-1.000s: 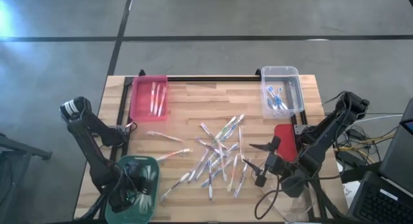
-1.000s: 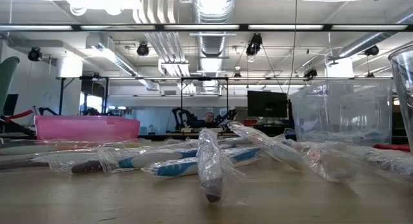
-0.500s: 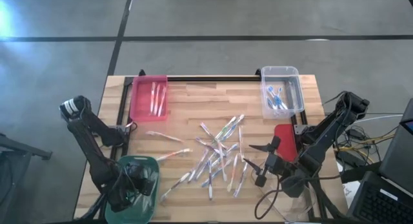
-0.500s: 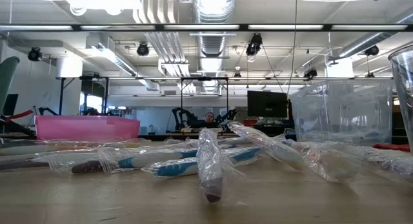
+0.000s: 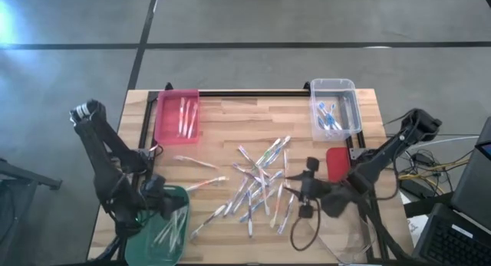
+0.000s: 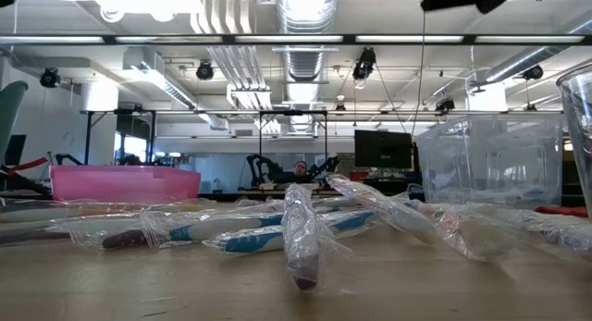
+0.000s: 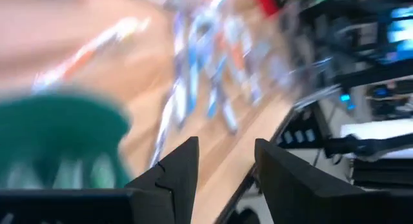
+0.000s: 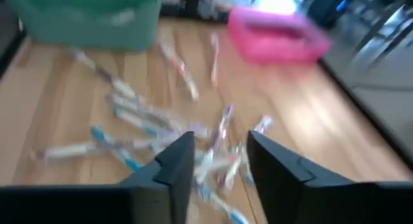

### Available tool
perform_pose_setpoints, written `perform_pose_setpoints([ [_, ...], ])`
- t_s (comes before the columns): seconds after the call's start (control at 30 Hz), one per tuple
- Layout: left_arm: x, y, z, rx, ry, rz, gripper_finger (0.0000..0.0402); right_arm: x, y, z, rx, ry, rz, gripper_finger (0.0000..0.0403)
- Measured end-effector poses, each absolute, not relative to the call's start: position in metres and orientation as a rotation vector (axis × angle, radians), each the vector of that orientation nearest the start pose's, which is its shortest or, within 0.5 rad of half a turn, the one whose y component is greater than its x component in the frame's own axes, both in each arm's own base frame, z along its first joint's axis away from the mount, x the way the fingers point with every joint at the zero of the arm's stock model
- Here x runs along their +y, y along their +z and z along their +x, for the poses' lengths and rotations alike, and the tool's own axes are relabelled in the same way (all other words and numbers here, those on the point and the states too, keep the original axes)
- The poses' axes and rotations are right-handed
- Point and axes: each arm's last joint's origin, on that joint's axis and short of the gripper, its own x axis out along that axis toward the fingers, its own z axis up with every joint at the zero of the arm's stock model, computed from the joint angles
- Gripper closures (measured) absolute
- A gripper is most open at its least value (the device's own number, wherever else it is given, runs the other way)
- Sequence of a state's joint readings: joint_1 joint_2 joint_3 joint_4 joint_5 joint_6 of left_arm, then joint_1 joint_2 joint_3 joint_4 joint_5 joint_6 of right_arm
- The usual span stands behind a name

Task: Pick & Place Toothbrushes
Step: Adjust the bottom transparent bin

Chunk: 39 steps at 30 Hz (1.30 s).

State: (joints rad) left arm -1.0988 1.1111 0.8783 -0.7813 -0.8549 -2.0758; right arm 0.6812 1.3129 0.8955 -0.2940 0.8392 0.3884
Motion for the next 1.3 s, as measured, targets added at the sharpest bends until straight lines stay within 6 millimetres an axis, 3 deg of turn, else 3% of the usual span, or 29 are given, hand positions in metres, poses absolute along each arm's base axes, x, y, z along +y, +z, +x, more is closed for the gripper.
perform_pose_setpoints([
  [0.23, -0.158, 0.281, 0.109, 0.302, 0.338, -0.919, 0.0246, 0.116, 0.251, 0.215, 0.738, -0.216, -0.029, 0.0374],
  [0.3, -0.156, 0.283, 0.110, 0.256, 0.343, -0.856, 0.0246, 0.110, 0.247, 0.209, 0.830, -0.219, -0.015, 0.0388],
  [0.5, -0.151, 0.286, 0.113, 0.149, 0.379, -0.616, 0.0247, 0.098, 0.235, 0.186, 1.145, -0.248, 0.008, 0.0394],
  [0.67, -0.145, 0.288, 0.119, 0.085, 0.439, -0.505, 0.0248, 0.095, 0.232, 0.175, 1.294, -0.255, 0.055, 0.0394],
  [1.3, -0.137, 0.287, 0.129, 0.100, 0.492, -0.478, 0.0250, 0.094, 0.230, 0.151, 1.633, -0.298, 0.237, 0.0395],
])
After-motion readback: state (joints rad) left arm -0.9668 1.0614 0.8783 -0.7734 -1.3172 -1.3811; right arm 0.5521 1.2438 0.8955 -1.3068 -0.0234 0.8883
